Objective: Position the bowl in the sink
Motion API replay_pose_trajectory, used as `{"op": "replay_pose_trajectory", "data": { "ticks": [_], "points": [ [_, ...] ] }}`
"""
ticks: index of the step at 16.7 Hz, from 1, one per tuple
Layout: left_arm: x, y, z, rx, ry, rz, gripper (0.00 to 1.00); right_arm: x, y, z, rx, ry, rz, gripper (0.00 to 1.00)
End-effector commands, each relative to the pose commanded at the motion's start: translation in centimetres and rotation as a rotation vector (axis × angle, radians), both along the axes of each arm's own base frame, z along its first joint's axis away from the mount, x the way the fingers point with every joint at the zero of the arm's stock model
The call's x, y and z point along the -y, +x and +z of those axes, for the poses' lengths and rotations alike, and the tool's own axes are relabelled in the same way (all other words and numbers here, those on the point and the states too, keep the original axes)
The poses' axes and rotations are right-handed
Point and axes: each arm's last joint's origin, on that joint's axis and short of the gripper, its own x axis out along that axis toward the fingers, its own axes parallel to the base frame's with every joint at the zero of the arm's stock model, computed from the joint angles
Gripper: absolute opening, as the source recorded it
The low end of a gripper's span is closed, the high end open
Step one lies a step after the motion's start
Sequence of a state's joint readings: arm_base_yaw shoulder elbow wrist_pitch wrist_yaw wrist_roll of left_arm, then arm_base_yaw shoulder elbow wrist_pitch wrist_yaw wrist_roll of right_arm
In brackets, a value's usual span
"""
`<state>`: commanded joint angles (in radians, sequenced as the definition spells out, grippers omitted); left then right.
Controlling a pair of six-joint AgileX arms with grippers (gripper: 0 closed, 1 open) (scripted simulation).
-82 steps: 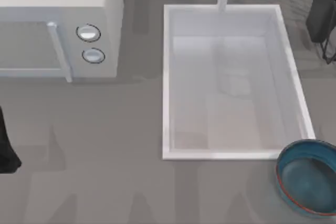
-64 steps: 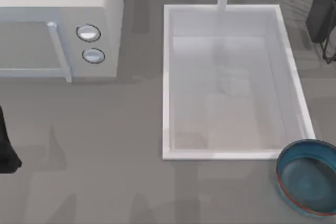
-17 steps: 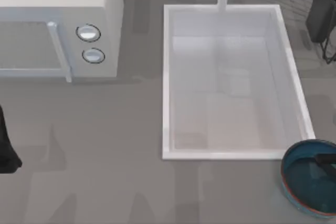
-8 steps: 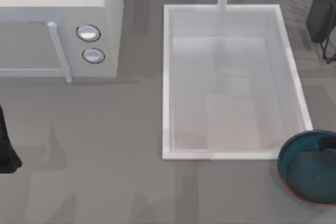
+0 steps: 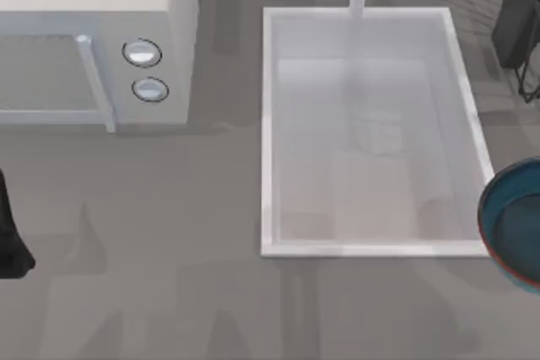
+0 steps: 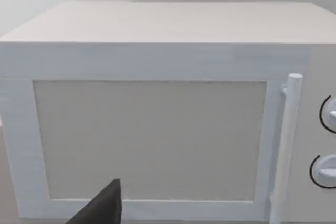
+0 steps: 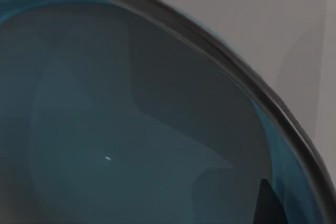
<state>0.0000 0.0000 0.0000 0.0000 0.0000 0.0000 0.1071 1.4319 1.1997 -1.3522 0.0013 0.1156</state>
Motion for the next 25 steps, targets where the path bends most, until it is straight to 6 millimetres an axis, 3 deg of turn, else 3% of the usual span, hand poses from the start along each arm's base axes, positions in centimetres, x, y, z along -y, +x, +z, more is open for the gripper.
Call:
{"op": "replay_pose_trajectory", "data": {
  "ticks": [3, 8, 12, 20, 25],
  "points": [
    [0.0, 0.0, 0.0, 0.0, 0.0, 0.0, 1.0, 0.0, -0.4, 1.5, 0.016, 0.002, 0.001, 0.0],
    [0.0, 0.0, 0.0, 0.0, 0.0, 0.0, 1.0, -0.1, -0.2, 1.3, 0.02, -0.001, 0.006, 0.0],
    [0.0, 0.0, 0.0, 0.0, 0.0, 0.0, 1.0, -1.2, 1.3, 0.6, 0.128, -0.037, 0.055, 0.0],
    [0.0, 0.0, 0.0, 0.0, 0.0, 0.0, 1.0, -6.7, 6.5, -4.4, 0.568, -0.15, 0.181, 0.0],
    [0.0, 0.0, 0.0, 0.0, 0.0, 0.0, 1.0, -11.2, 7.5, -7.3, 0.95, -0.163, 0.203, 0.0]
  ]
}}
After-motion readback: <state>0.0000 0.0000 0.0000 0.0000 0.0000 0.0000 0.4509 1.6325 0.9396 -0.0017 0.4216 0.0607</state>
